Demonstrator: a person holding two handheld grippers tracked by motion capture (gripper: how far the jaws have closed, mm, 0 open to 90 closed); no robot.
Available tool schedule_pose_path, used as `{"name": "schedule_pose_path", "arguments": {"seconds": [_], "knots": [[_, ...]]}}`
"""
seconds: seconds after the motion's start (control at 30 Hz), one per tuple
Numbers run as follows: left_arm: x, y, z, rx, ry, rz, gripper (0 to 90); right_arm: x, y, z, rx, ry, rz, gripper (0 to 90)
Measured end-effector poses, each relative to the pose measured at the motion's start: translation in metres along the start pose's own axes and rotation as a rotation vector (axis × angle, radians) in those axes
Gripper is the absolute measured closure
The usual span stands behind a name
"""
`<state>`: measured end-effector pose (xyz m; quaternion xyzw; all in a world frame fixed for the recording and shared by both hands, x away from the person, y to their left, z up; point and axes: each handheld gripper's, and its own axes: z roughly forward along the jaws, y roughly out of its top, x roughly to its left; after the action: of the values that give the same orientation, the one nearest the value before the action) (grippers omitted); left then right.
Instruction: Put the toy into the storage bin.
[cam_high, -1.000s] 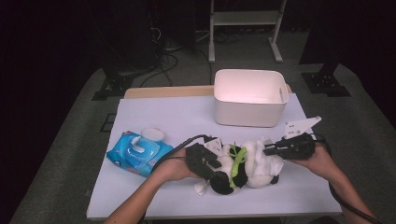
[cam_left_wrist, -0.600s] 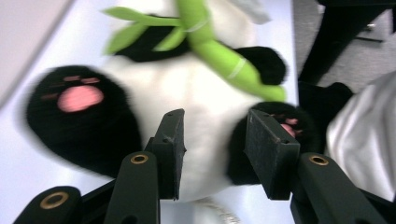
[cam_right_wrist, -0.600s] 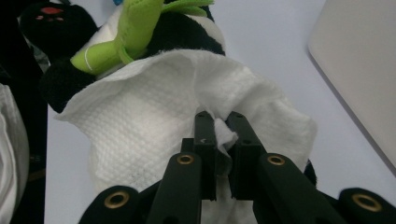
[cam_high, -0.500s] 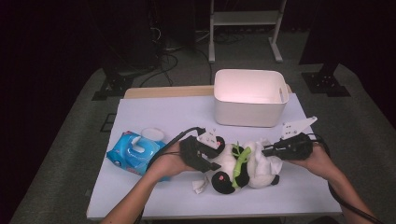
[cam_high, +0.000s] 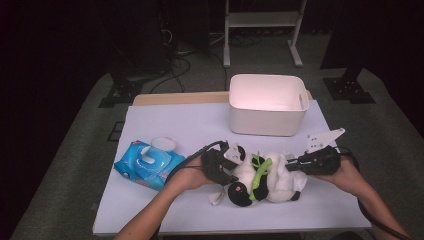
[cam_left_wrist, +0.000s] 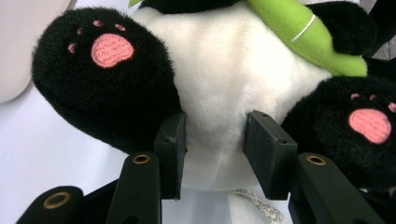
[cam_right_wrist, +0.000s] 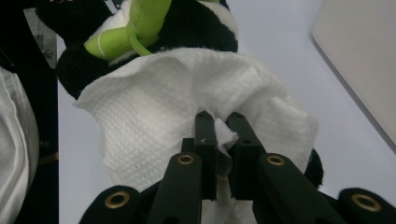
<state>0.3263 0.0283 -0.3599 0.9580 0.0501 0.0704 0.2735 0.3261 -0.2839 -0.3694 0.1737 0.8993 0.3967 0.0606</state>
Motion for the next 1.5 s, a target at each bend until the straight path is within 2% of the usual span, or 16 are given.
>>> {"name": "schedule_pose_path", "arguments": {"seconds": [0.23,0.27,0.4,0.6,0.7,0.8,0.83,1.07,1.33,1.4,1.5], "knots": [[0.005,0.013,0.008,-0.009,-0.019,0.007,58.5,0.002,-0.005,-0.01,0.014,-0.015,-0.001,83.2],[0.005,0.018,0.012,-0.008,-0.023,0.015,58.8,0.004,-0.005,-0.013,0.018,-0.031,-0.012,83.3],[0.004,0.026,0.018,-0.016,-0.034,0.024,59.0,0.01,0.001,-0.016,0.004,-0.032,-0.039,83.3],[0.002,0.038,0.028,-0.051,-0.061,0.025,59.0,0.018,0.013,-0.009,-0.006,-0.007,-0.084,83.2],[0.001,0.045,0.034,-0.05,-0.059,0.033,59.0,0.019,0.015,-0.003,0.026,-0.019,-0.097,83.2],[0.003,0.047,0.034,-0.055,-0.067,0.029,59.0,0.016,0.013,-0.004,0.033,-0.023,-0.084,83.2],[0.004,0.047,0.035,-0.06,-0.073,0.022,59.0,0.014,0.01,-0.007,0.025,-0.019,-0.067,82.6],[0.003,0.048,0.035,-0.051,-0.064,0.026,58.7,0.023,0.007,-0.02,0.003,-0.055,-0.066,71.4],[0.004,0.047,0.034,-0.043,-0.06,0.022,58.5,0.03,0.007,-0.037,-0.022,-0.08,-0.068,63.1],[0.004,0.047,0.034,-0.04,-0.061,0.022,58.4,0.03,0.007,-0.042,-0.037,-0.088,-0.053,57.8],[0.005,0.048,0.034,-0.041,-0.062,0.019,58.4,0.03,0.008,-0.04,-0.03,-0.092,-0.054,50.3]]}}
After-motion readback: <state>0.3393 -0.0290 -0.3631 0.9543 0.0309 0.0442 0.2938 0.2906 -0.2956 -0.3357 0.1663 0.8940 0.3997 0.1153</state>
